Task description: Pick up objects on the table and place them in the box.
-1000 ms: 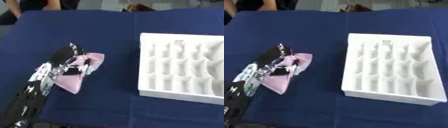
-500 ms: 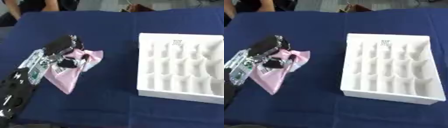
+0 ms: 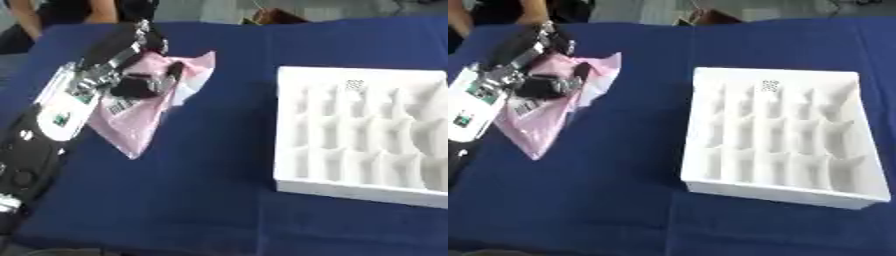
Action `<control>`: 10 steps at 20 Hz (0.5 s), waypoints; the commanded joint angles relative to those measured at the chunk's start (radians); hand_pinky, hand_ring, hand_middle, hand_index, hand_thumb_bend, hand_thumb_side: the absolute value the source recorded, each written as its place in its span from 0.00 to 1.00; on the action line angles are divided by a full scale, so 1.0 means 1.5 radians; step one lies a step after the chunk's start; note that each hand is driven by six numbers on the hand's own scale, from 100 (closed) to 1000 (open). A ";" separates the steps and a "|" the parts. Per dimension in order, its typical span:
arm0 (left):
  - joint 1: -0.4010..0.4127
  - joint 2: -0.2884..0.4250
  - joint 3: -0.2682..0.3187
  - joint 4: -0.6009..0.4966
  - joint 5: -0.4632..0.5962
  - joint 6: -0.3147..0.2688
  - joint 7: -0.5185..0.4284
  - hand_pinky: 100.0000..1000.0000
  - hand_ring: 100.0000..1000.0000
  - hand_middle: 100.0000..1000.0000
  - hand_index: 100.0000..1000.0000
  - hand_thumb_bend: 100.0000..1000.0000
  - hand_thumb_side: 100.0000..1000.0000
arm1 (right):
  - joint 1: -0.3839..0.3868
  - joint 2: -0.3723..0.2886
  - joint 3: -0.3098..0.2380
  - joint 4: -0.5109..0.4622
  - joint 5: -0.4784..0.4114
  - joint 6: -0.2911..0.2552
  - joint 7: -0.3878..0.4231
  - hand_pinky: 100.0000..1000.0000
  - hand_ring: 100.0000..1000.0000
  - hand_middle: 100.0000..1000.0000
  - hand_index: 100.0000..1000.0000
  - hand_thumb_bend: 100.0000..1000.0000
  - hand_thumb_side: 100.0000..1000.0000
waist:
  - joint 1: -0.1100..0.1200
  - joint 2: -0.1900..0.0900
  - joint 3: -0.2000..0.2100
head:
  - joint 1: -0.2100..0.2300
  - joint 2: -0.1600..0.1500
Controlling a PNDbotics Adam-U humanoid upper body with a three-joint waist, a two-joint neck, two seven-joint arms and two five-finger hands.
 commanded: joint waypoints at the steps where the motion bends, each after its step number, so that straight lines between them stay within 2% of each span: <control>1: -0.016 0.005 0.017 -0.019 0.032 0.012 -0.013 0.00 0.00 0.00 0.00 0.00 0.27 | -0.002 -0.015 -0.002 -0.011 0.002 0.000 0.001 0.45 0.60 0.74 0.94 0.00 0.81 | -0.002 -0.012 0.000 | -0.008 -0.001; 10: -0.022 0.003 0.020 -0.030 0.056 0.022 -0.028 0.00 0.00 0.00 0.00 0.00 0.27 | -0.003 -0.015 -0.002 -0.011 0.002 0.000 0.001 0.45 0.60 0.74 0.94 0.00 0.81 | -0.002 -0.013 0.000 | -0.007 -0.001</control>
